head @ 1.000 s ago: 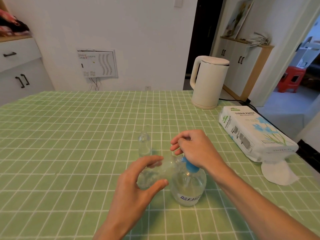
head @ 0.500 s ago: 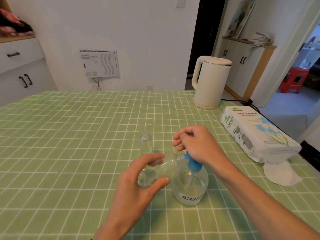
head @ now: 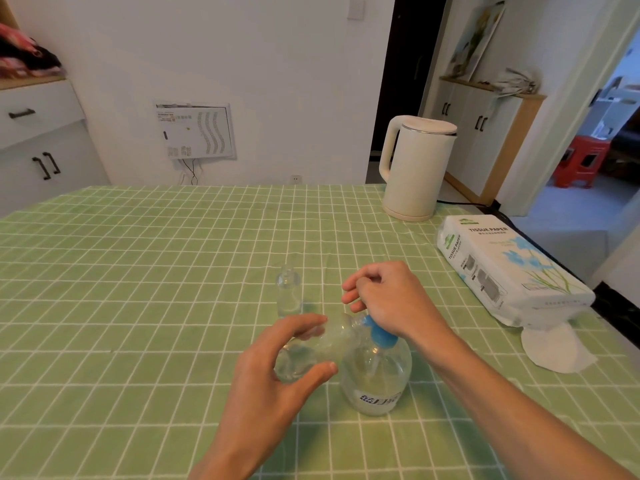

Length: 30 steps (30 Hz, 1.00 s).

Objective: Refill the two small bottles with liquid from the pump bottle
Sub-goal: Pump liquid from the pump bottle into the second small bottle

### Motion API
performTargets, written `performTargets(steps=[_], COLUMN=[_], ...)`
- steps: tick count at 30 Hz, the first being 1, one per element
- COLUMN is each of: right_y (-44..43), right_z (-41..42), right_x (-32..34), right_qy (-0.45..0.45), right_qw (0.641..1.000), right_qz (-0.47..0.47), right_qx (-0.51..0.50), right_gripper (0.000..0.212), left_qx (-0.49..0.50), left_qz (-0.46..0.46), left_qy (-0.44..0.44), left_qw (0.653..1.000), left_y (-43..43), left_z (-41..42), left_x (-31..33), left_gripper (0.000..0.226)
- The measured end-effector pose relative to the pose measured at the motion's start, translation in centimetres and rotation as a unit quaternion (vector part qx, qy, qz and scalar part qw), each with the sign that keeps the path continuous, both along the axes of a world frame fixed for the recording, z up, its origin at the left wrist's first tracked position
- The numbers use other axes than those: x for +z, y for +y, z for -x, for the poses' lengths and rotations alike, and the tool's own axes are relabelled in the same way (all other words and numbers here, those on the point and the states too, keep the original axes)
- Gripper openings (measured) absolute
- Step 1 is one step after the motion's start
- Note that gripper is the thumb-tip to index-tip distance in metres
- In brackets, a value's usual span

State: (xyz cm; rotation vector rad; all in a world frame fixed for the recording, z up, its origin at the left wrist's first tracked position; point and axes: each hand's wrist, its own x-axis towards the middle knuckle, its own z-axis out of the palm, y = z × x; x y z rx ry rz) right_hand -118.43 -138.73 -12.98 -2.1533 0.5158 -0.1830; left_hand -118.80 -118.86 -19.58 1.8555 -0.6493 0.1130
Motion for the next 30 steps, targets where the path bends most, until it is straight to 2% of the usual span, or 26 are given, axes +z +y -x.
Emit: performTargets(steps=[6, 21, 30], right_y=[0.0, 0.1, 0.1], right_z=[-0.1, 0.1, 0.2], right_x=[0.9, -0.3, 1.0], right_qy=[-0.006, -0.004, -0.002], right_qw=[0.999, 0.999, 0.999], right_qz=[0.037, 0.008, 0.021], right_qx=[-0.009, -0.034, -0.029], right_gripper=[0.032, 0.037, 0.027], left_qx=[0.005, 0.002, 0.006], left_qz=[0.007, -0.002, 0.007], left_qy=[-0.003, 0.001, 0.003], left_qw=[1.000, 1.000, 1.000], left_y=[0.0, -0.4, -0.2], left_z=[0.1, 0.0, 0.1], left_x=[0.4, -0.2, 0.1], left_gripper=[0.053, 0.054, 0.054])
